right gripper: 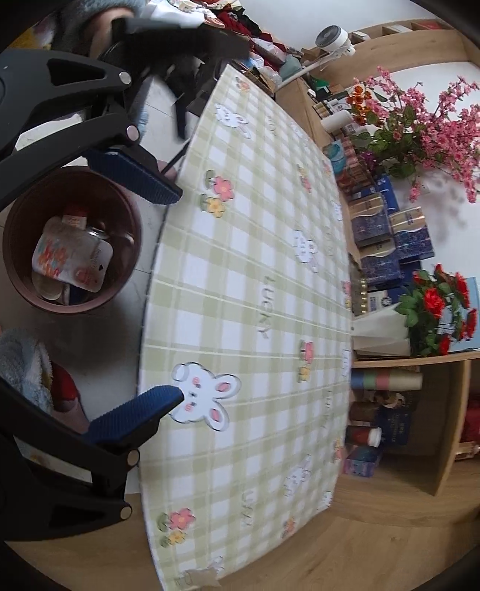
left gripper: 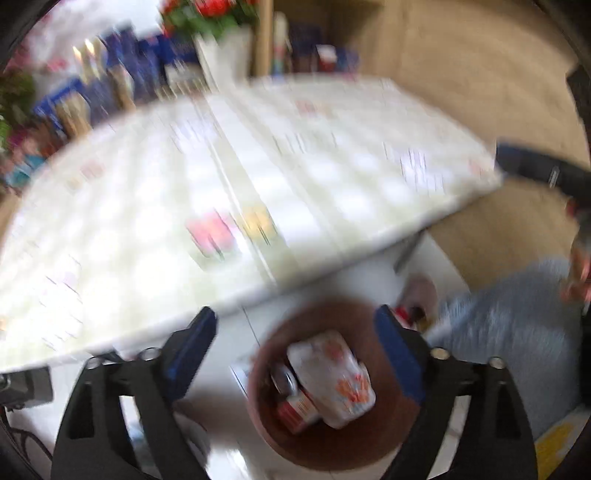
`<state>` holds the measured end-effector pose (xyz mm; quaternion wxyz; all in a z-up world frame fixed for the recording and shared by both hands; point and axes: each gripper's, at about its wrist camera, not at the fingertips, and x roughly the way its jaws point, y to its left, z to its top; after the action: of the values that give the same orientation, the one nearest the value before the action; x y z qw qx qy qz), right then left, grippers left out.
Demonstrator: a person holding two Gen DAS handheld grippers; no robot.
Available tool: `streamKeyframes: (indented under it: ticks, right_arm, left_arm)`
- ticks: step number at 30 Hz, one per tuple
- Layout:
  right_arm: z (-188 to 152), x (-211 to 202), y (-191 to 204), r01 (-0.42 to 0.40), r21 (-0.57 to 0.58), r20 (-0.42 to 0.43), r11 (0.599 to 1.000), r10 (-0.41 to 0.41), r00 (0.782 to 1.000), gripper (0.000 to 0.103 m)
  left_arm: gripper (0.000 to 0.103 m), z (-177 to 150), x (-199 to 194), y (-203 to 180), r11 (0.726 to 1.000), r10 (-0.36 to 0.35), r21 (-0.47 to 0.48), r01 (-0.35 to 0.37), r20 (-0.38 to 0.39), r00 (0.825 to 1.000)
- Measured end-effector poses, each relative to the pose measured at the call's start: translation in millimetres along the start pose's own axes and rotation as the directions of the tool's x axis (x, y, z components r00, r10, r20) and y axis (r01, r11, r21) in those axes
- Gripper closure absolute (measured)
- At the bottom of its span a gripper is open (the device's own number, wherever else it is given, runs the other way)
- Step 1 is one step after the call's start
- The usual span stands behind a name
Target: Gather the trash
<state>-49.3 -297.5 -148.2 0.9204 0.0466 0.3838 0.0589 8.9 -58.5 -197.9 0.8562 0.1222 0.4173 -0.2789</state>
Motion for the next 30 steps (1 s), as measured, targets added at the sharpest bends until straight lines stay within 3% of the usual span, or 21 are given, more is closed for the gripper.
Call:
streamKeyframes:
  ticks: [4,7,11,16,20,30]
  right_arm:
    - [26,-19,4,0.025,-0.010,0.043,1.000,-0.024,0.999,0.006]
    - [46,-35,9,0.026,-0.012,0.083,1.000,-0.024,0.996,0.006]
    - [67,-56,18,0.019,-0.033,0.128,0.999,-0.014,0.992,0.006]
    - [86,-82,32,0.033,-0.067,0.192,0.997,-0.020,0.981,0.006]
    - [92,-96,40,0.033,-0.076,0.223,0.997,-0.015,0.975,0.006]
    - [93,-103,52,0.058,-0.105,0.236,0.993,-0.032,0.971,0.006]
  left_arm:
    - [0.008,35,-52,10,0.997,0.072,-0.030,-0.068,0.145,0.987]
    - [0.006,57,-97,17,0.991,0.129,-0.054,-0.119,0.256,0.958]
    - [0.006,75,-138,18,0.987,0.160,-0.075,-0.143,0.331,0.930]
    - [0.006,84,-181,19,0.975,0.223,-0.110,-0.194,0.418,0.880]
    - [0.006,85,-198,22,0.968,0.246,-0.145,-0.203,0.436,0.865]
    - [0.006,73,-207,31,0.951,0.304,-0.189,-0.245,0.422,0.854]
